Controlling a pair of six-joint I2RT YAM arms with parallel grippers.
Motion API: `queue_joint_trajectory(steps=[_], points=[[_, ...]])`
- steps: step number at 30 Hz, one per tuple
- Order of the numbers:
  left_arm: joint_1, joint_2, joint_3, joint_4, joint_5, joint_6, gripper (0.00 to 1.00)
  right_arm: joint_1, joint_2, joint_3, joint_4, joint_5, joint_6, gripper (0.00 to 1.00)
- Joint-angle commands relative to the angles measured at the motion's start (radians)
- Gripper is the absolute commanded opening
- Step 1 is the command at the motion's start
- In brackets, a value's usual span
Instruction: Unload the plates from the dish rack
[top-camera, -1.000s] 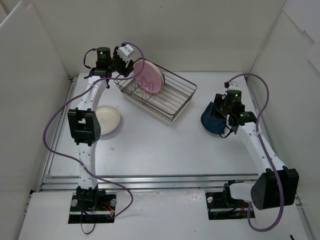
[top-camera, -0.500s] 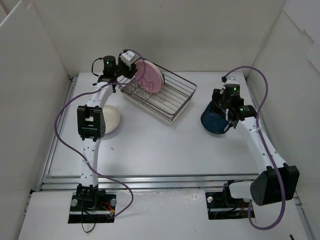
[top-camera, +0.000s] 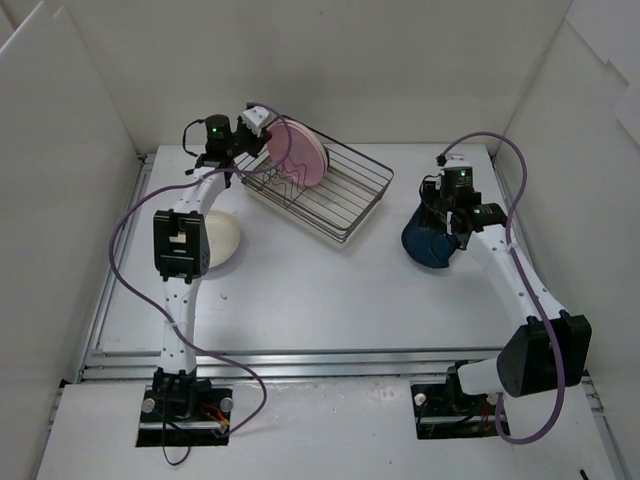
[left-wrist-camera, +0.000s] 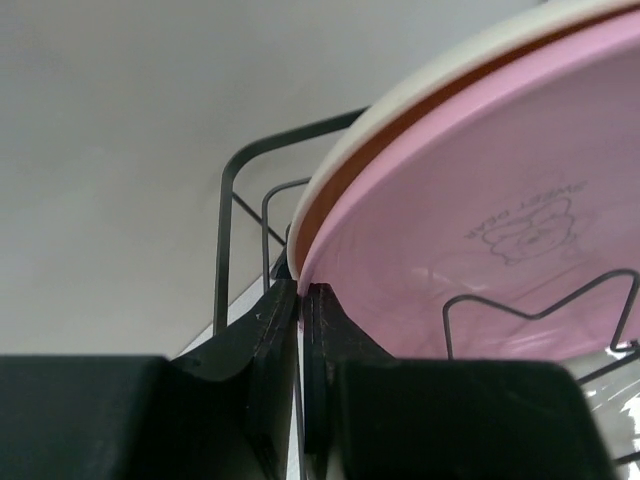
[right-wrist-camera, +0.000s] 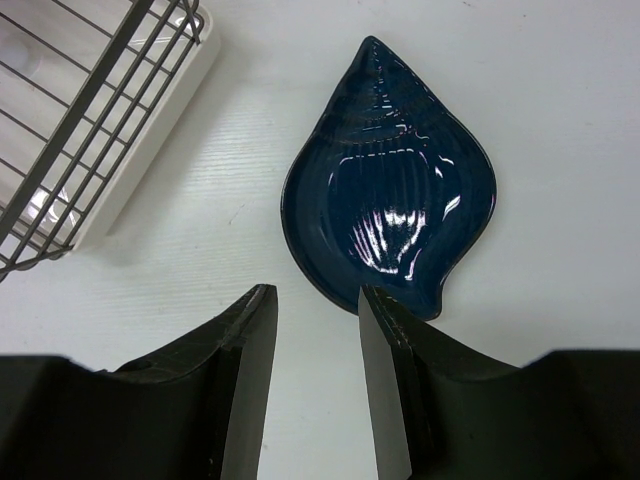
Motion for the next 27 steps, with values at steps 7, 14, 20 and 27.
queue_joint_trajectory(steps=[7, 14, 20, 27], points=[[-0.013, -0.208, -0.101, 0.038, 0.033, 0.148, 0.00, 0.011, 0.029, 0.059, 0.031, 0.008, -0.006, 0.40], [-0.004, -0.269, -0.130, 0.026, 0.060, 0.147, 0.00, 0.018, 0.038, 0.073, 0.025, -0.002, -0.004, 0.40], [-0.004, -0.323, -0.167, -0.025, 0.068, 0.171, 0.00, 0.021, 0.021, 0.070, 0.023, 0.005, -0.007, 0.40], [0.005, -0.401, -0.210, -0.049, 0.013, 0.170, 0.00, 0.021, 0.000, 0.054, 0.028, 0.008, -0.006, 0.41]])
